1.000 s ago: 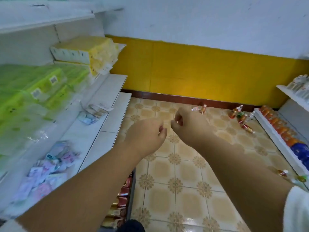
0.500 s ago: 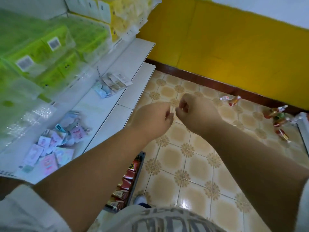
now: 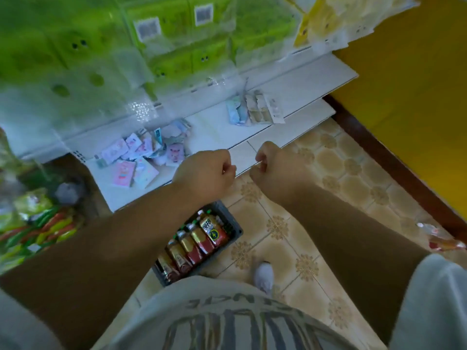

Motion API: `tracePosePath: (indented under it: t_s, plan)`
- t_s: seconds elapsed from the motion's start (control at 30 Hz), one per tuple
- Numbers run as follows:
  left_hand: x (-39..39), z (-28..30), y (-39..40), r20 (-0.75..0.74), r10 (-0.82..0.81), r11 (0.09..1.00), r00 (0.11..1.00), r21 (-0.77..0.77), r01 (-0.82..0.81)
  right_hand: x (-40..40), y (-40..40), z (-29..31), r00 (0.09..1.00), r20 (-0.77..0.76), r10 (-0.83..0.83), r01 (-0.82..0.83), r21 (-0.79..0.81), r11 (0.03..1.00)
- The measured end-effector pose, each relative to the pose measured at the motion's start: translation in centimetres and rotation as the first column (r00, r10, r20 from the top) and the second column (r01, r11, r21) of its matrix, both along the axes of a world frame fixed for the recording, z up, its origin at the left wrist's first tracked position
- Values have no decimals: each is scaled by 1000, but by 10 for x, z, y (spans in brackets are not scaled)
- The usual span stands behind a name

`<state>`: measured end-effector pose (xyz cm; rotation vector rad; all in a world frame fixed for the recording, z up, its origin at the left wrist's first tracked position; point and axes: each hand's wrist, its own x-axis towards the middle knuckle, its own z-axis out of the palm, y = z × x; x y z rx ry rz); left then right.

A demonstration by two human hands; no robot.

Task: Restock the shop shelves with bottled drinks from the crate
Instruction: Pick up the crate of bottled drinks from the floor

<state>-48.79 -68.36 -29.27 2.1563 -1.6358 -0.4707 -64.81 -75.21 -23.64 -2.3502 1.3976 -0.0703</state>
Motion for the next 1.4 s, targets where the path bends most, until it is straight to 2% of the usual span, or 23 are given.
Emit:
tracePosePath:
  t_s: [0.2,0.37,0.53,0.7,0.83,1.03,1.23,1.4]
  plan:
    - [0,0,14,16,315,946,949,78,-315,22,-36,-17,957,23,290,-291,74,954]
    - [-41,1,21,13,591,798,807,134,-587,15,-60,-36,869,75,488,-494,160,855]
    - [-78,-2,37,-51,718,693,694,147,-706,5,-64,-63,824,161,543,-566,226,793]
    - [-95,-21,62,-48,749,661,661,128,-739,0,-58,-83,777,215,591,-629,275,727]
    - [-100,-40,73,-93,776,630,624,161,-760,1,-52,-97,777,201,597,-629,298,718]
    - [-85,-96,83,-176,785,620,594,195,-760,14,-33,-143,843,152,516,-536,309,786]
    - [-58,-184,102,-85,776,629,625,186,-755,28,11,-231,896,163,413,-444,320,837]
    - [-62,-262,99,-193,796,605,574,257,-753,25,34,-318,938,163,305,-346,416,841]
